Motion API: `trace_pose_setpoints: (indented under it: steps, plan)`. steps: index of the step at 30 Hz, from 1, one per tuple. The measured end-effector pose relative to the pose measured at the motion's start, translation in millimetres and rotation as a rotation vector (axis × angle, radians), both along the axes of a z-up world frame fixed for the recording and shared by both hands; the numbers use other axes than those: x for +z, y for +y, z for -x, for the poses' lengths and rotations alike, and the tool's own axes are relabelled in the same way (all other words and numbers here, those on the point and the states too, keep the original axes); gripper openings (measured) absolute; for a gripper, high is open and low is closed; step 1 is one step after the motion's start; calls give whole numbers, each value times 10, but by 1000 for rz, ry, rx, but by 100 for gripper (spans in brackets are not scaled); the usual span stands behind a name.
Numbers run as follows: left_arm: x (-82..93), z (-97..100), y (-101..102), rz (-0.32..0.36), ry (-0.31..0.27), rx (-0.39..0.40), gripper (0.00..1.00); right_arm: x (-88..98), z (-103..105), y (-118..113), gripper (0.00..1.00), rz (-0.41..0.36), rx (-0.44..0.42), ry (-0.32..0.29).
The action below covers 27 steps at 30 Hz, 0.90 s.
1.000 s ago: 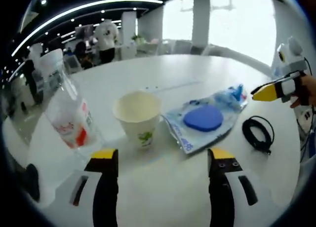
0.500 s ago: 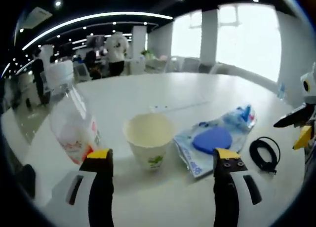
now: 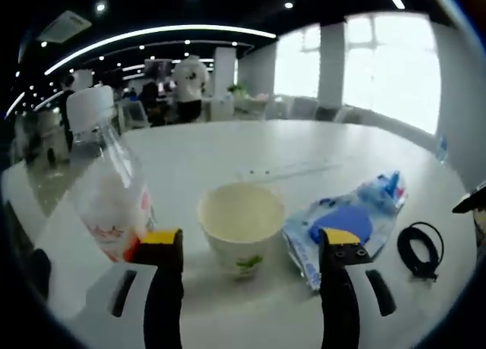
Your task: Arrange the tabletop items into an orderly group along one side of the table until the central work area is clear of visible clutter.
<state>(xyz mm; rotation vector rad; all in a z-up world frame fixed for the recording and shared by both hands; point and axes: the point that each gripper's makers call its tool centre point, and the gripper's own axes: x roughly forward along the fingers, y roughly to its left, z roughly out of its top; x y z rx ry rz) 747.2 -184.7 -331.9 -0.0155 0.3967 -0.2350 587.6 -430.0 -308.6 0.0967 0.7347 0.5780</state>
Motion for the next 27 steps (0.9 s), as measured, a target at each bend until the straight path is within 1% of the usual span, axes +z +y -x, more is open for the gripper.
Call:
trace_pose_setpoints:
  steps: [2, 3, 4, 5, 6, 10, 12, 14, 17, 19, 21, 24, 27]
  plan:
    - [-19, -24, 13, 7, 3, 8, 68, 18, 15, 16, 99, -13, 12, -16]
    - [-27, -26, 13, 13, 10, 11, 66, 38, 22, 41, 99, -33, 18, -22]
    - [-32, -31, 8, 16, 12, 10, 65, 66, 36, 78, 99, -73, 19, -21]
    - [-34, -36, 7, 18, 12, 13, 64, 68, 44, 88, 99, -88, 16, -17]
    - [-34, -43, 11, 16, 9, 18, 63, 64, 54, 88, 99, -90, 19, -18]
    - [-52, -80, 17, 10, 9, 21, 59, 93, 77, 126, 99, -98, 32, -55]
    - [-91, -99, 30, 22, 19, 30, 57, 89, 85, 130, 99, -112, 25, -56]
    - [-114, -111, 46, 12, 16, 33, 55, 82, 89, 127, 99, -121, 16, -56]
    - [-140, -124, 54, 11, 18, 35, 53, 65, 84, 110, 99, -110, 12, -62]
    - [-151, -133, 52, 10, 18, 34, 50, 31, 69, 76, 99, -86, 8, -63]
    - [-170, -141, 47, 13, 23, 31, 45, 24, 50, 61, 99, -87, -4, -64]
    - [-208, -138, 52, 4, 32, 34, 41, 35, 31, 58, 99, -115, -16, -59]
    - [-211, -137, 63, -9, 32, 36, 40, 21, 24, 44, 99, -104, -16, -60]
